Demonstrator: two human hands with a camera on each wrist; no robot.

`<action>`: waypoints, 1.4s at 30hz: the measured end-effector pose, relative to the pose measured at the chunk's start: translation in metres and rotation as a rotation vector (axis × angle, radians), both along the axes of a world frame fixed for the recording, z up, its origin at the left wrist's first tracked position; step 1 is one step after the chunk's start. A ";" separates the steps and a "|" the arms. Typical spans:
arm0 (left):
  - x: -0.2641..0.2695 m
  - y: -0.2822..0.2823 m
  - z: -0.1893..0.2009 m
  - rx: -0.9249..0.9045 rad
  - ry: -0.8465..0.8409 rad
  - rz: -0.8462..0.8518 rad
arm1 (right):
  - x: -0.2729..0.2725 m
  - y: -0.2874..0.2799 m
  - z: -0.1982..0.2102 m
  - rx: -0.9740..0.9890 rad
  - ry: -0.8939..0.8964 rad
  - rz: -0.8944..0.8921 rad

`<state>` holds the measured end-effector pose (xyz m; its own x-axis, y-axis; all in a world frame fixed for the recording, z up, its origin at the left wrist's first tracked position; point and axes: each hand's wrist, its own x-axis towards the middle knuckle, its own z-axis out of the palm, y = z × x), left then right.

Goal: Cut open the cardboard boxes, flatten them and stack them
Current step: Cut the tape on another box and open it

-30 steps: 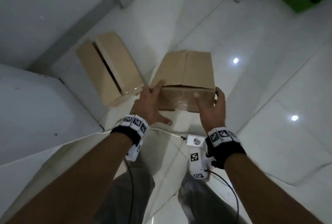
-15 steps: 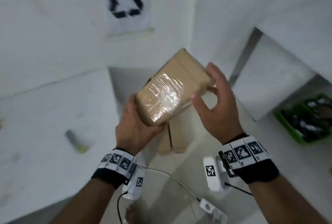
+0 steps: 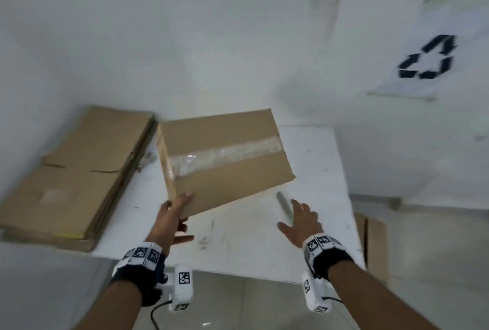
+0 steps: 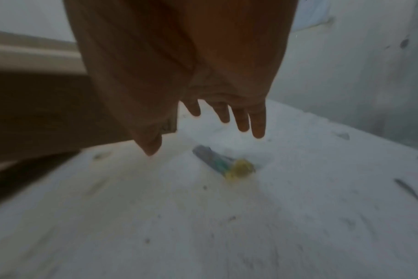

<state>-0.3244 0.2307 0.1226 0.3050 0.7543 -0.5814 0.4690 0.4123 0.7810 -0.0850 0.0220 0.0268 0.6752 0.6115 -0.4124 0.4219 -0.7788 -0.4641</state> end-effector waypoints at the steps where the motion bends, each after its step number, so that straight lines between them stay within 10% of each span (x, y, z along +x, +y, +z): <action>1: -0.014 0.018 -0.014 -0.074 0.040 -0.020 | -0.004 0.016 -0.018 -0.075 -0.020 -0.017; 8: -0.053 0.092 -0.093 -0.109 0.367 -0.199 | -0.018 0.057 -0.088 -0.263 -0.321 -0.023; 18: 0.037 0.168 -0.105 0.227 0.379 -0.446 | 0.027 0.074 -0.010 0.285 0.079 -0.457; 25: 0.090 0.186 -0.107 0.370 0.340 -0.585 | 0.061 0.103 0.035 0.616 0.065 -0.322; 42: 0.104 0.184 -0.121 0.352 0.188 -0.362 | 0.066 0.269 0.048 0.366 0.088 0.552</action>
<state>-0.2209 0.4146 0.0020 0.4970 0.7794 -0.3815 0.6775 -0.0738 0.7318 -0.0190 0.2906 0.0751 0.1963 0.9687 -0.1519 0.6615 -0.2451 -0.7087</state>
